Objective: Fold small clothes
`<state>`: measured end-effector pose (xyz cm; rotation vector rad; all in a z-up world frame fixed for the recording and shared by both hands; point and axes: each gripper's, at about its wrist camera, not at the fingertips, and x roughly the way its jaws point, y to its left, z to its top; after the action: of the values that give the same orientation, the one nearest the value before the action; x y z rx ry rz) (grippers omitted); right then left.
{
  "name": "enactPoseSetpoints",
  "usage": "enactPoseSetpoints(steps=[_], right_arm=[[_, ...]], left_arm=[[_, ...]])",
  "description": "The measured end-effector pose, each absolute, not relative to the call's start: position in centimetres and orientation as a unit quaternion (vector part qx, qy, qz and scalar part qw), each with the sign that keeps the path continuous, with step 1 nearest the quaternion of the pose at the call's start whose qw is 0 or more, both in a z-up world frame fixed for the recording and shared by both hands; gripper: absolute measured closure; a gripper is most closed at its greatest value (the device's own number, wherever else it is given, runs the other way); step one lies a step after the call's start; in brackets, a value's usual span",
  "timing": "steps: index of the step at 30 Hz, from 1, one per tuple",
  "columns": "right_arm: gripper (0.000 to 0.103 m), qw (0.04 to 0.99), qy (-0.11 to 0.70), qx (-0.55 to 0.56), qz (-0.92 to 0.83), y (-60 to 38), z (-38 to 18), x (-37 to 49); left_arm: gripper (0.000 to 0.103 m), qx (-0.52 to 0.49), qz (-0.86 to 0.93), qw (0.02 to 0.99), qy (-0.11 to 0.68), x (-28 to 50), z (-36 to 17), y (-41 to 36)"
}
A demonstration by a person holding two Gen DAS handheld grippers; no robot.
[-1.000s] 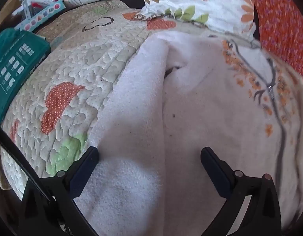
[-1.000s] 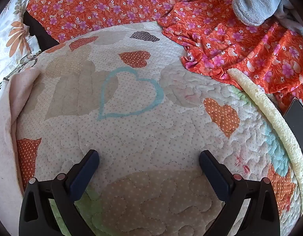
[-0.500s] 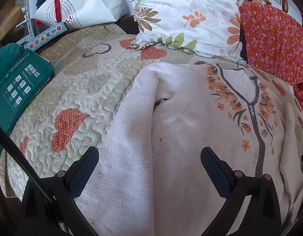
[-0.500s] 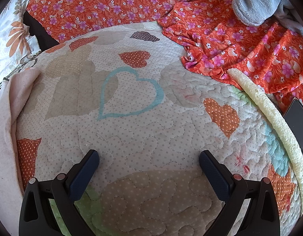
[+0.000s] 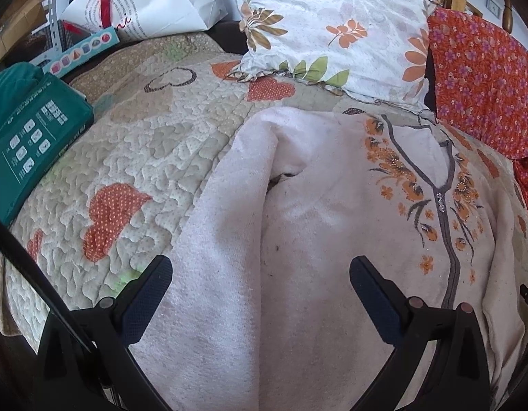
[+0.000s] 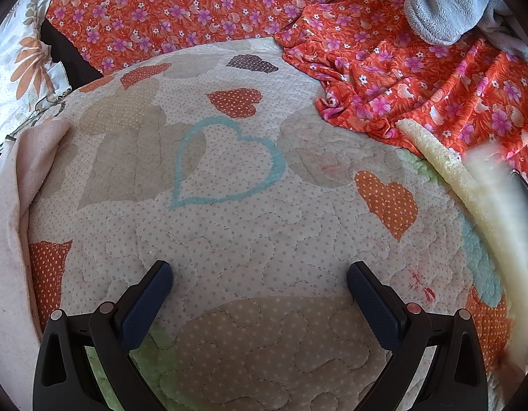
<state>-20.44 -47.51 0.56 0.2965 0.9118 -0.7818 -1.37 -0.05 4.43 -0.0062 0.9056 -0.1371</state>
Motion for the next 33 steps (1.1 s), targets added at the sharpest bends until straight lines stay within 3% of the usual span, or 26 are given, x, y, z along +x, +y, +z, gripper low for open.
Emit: enactPoseSetpoints(steps=[10,15,21,28,31,33], right_arm=[[0.0,0.815,0.427,0.139,-0.366,-47.5,0.6,-20.4],[0.0,0.814,0.428,0.137,-0.368,-47.4,0.6,-20.4],[0.0,0.815,0.426,0.141,-0.367,-47.6,0.7,-20.3],[0.0,0.796,0.444,0.154,-0.381,-47.9,0.6,-19.8],[0.0,0.786,0.45,0.171,-0.389,-48.2,0.7,-19.7],[0.0,0.799,0.441,0.163,-0.375,-48.2,0.7,-20.2]], left_arm=[[0.0,-0.003,-0.068,0.868,0.492,-0.7,1.7,-0.4],[0.0,0.062,-0.056,0.872,0.483,-1.4,0.2,-2.3],[0.0,0.052,-0.058,0.873,0.481,-1.6,-0.2,-1.9],[0.0,0.083,-0.063,0.874,0.475,-2.2,0.4,-2.2],[0.009,0.049,-0.087,0.875,0.474,-2.7,1.9,-1.0],[0.009,0.016,-0.094,0.881,0.463,-3.3,3.6,0.3]])
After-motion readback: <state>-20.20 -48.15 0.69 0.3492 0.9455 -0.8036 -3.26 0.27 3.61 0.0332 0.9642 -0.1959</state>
